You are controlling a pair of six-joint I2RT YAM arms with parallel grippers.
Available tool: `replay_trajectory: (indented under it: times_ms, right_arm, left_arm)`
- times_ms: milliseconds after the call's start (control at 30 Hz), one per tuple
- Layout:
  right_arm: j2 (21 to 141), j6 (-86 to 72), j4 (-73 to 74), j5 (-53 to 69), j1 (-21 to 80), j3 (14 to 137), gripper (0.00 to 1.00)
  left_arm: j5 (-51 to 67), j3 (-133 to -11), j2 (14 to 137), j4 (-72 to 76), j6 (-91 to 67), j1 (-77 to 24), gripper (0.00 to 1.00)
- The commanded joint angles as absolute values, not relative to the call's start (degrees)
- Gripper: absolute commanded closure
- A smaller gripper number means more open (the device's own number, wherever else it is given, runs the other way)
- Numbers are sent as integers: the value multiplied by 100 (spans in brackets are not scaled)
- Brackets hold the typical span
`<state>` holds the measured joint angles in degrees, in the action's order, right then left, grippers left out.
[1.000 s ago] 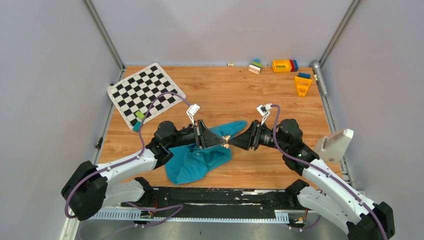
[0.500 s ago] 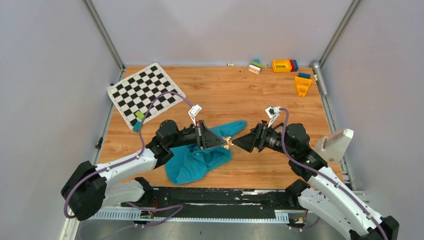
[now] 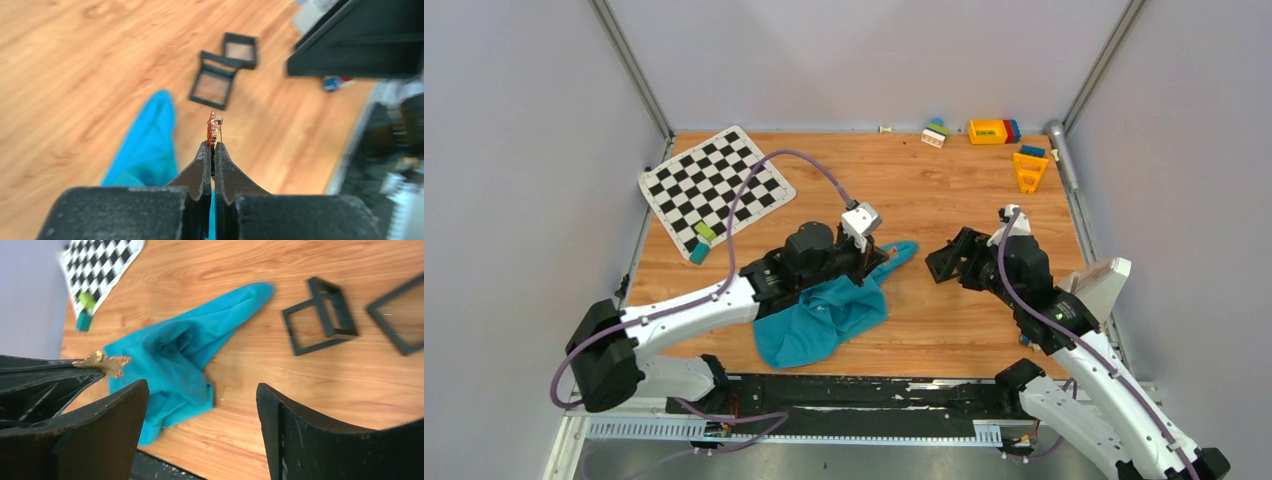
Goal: Remove the brooch from the garment
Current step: Pick up the brooch box from the center of the board.
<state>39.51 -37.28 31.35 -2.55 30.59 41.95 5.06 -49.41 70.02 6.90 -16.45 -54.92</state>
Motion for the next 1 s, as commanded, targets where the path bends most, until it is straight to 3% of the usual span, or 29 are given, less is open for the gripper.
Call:
replay_trajectory:
  times_ms: [0,167,400,667,800,967]
  right_arm:
    - [3788,-3434,3648,-669,2476,4487,20]
    - [3891,-3606,3674,-251,1801,4511,19]
    - [3733,-3875,3683,-92,1364,4540,19]
    - [3558,-3661,3526,335,1288,4464,20]
    - [4116,-3430,3523,438,1167,4464,22]
    - [5286,-2809,3325,224,1163,4638,33]
  left_arm:
    - [-778,-4883,7681,1795,690,-5680,100]
    - [-390,-5107,8624,2530,3022,-6012,100]
    - [-263,-5568,9799,2763,4157,-6094,100]
    - [-253,-5473,10611,3891,4696,-6143,100]
    - [-277,-5121,10601,4531,4569,-6147,100]
    - [-49,-4913,10401,4440,4579,-6148,100]
